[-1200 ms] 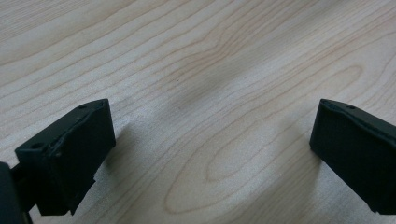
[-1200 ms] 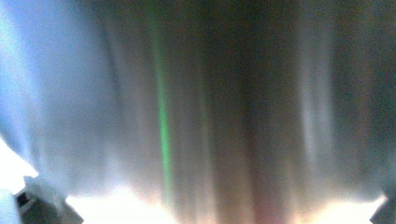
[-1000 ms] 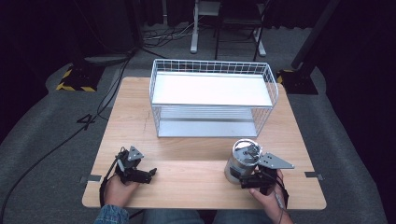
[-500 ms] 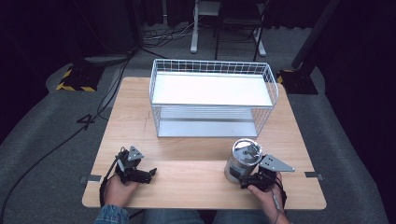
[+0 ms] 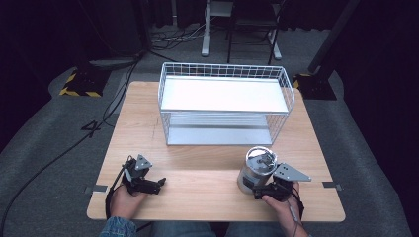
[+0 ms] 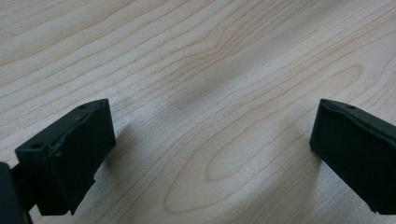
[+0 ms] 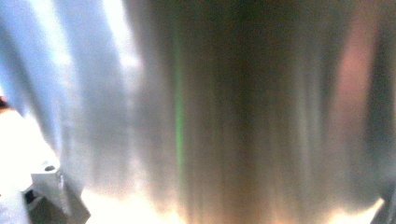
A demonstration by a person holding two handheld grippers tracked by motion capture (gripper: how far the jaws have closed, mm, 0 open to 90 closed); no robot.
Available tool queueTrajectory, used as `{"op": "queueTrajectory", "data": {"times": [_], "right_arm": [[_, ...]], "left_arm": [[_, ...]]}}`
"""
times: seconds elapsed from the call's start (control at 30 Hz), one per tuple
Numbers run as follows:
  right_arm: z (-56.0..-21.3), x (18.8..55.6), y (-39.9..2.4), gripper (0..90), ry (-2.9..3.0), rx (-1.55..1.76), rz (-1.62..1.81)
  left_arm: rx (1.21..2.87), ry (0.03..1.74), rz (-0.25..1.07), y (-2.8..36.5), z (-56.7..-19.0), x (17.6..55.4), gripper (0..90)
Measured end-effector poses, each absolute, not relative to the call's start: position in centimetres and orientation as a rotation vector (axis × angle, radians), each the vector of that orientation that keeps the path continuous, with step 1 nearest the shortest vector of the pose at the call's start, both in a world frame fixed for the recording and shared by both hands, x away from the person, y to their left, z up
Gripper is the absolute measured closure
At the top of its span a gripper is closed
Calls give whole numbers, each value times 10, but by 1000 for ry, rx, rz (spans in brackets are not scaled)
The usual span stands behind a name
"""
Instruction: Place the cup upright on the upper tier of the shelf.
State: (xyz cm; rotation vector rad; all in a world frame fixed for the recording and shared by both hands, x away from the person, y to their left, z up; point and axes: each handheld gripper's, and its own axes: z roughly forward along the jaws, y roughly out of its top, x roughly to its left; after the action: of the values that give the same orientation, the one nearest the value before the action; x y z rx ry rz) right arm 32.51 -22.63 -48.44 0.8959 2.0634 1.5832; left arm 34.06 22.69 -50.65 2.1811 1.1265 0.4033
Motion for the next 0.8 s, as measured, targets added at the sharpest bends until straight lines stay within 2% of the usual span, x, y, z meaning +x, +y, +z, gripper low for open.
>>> {"op": "queueTrajectory", "data": {"times": [0.8], "right_arm": [[-451,330,-227,37,2150,889,1493]], "left_arm": [[2185,1123,407,227,-506,341,5]]}}
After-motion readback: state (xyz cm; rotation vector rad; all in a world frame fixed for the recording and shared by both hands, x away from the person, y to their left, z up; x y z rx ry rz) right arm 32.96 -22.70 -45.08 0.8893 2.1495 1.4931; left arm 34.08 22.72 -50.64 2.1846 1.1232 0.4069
